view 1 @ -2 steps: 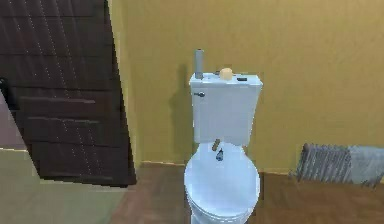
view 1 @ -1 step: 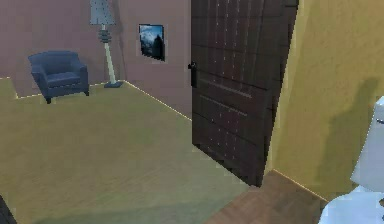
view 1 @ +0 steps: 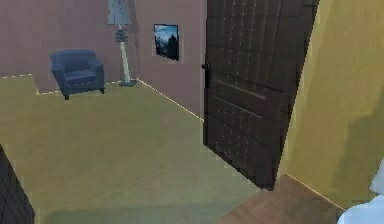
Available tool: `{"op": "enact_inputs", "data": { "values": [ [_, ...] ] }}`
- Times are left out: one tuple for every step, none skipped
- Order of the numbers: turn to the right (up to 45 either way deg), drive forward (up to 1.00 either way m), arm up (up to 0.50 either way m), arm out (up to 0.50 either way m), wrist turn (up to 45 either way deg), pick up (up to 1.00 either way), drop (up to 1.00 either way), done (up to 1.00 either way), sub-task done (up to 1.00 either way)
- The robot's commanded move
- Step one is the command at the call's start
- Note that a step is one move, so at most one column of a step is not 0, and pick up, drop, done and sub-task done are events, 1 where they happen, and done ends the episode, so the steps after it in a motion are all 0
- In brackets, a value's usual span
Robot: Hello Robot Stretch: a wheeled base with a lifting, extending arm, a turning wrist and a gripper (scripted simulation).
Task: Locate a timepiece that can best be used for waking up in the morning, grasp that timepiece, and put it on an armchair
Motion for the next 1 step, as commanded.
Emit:
{"op": "enact_inputs", "data": {
  "values": [
    [0.0,0.55,0.0,0.0,0.0,0.0,0.0,0.0,0.0]
  ]
}}
